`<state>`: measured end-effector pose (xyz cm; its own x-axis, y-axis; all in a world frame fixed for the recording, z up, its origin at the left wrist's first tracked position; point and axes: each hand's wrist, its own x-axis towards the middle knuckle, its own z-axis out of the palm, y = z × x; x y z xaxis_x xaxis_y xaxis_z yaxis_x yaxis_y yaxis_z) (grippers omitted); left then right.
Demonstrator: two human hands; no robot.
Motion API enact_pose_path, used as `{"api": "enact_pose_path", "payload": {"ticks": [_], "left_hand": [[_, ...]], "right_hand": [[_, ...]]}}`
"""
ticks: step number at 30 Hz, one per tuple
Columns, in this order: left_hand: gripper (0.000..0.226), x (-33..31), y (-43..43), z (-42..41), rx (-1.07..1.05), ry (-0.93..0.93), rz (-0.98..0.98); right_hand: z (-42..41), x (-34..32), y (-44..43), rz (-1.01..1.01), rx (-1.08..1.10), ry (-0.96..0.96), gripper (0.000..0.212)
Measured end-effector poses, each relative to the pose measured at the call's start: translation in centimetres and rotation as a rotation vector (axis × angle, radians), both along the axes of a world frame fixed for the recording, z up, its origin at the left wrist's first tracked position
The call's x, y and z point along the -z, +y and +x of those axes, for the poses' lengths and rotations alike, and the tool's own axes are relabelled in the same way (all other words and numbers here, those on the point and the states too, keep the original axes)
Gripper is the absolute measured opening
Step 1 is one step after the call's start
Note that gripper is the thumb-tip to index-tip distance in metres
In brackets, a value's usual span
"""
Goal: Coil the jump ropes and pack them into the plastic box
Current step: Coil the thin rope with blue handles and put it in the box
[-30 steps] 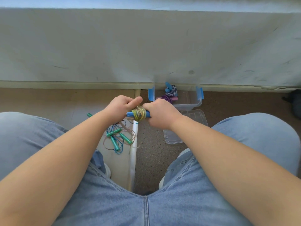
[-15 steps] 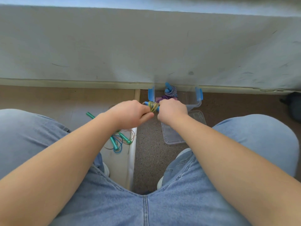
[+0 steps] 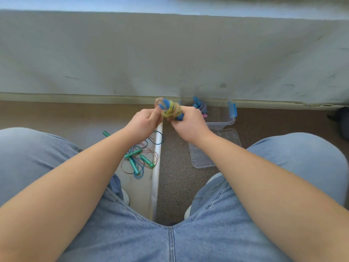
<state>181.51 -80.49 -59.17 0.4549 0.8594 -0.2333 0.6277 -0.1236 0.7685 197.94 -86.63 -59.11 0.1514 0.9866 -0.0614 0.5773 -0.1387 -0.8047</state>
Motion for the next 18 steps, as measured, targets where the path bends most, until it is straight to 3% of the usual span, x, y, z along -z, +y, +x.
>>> {"api": "enact_pose_path", "payload": {"ticks": [3, 5, 6, 9, 11, 14, 16, 18], "left_hand": [[0.038, 0.0, -1.6, 1.0, 0.191, 0.134, 0.029], [0.03, -0.2, -2.3, 1.8, 0.317, 0.247, 0.069], [0.028, -0.5, -2.5, 2.0, 0.386, 0.322, 0.112], [0.029, -1.7, -2.7, 2.1, 0.643, 0.576, 0.357], [0.037, -2.4, -2.2, 1.9, 0.73, 0.642, 0.524], [0.051, -2.5, -1.0, 1.2, 0.67, 0.571, 0.646], [0.056, -2.1, -0.2, 0.3, 0.548, 0.441, 0.562], [0.059, -1.7, 0.4, -0.5, 0.402, 0.328, 0.39]], "right_hand": [[0.8, 0.1, 0.7, -0.144, 0.228, -0.025, 0.018], [1.3, 0.3, 0.6, -0.28, 0.246, -0.124, 0.01], [1.4, 0.4, 0.4, -0.341, 0.217, -0.228, 0.006], [1.2, 0.6, -0.4, -0.439, 0.024, -0.65, 0.024], [0.6, 0.7, -0.7, -0.445, -0.144, -0.824, 0.024], [0.0, 0.8, -1.0, -0.366, -0.448, -0.848, 0.021], [-0.3, 0.7, -1.0, -0.304, -0.614, -0.812, 0.014], [-0.4, 0.4, -1.0, -0.229, -0.642, -0.769, 0.004]]}}
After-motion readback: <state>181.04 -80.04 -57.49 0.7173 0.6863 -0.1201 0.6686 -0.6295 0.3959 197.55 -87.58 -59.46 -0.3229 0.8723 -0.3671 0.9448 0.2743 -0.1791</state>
